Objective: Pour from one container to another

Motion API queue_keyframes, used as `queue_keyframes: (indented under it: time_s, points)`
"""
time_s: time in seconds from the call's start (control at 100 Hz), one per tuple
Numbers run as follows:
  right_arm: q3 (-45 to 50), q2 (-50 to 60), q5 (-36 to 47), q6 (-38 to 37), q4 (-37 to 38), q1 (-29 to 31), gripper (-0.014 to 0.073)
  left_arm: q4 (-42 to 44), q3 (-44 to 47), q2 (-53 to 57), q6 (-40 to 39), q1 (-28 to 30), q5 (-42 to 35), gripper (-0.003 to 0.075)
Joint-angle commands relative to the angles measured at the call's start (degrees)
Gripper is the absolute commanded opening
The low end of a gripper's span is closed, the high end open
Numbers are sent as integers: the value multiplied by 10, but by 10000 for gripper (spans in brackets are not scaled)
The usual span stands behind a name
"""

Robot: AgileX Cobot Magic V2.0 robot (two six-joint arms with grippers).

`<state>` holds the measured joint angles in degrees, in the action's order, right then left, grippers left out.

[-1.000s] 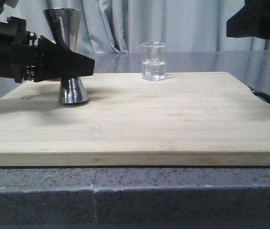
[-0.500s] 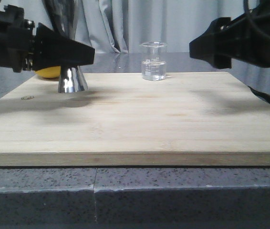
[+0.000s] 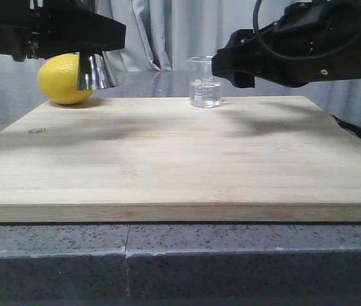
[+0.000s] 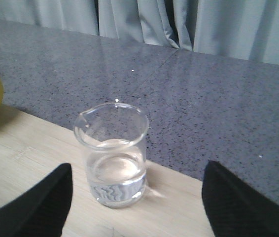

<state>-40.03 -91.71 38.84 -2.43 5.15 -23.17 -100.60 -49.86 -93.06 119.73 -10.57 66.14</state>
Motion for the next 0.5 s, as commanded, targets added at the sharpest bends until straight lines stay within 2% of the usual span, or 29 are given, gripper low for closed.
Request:
queue_keyframes:
  time_s: [0.0, 0.49]
  points:
    - [-28, 6, 40, -21, 27, -1, 497, -37, -16, 25, -2, -4, 74, -19]
    - [-63, -34, 58, -24, 50, -1, 497, -38, -16, 25, -2, -4, 74, -19]
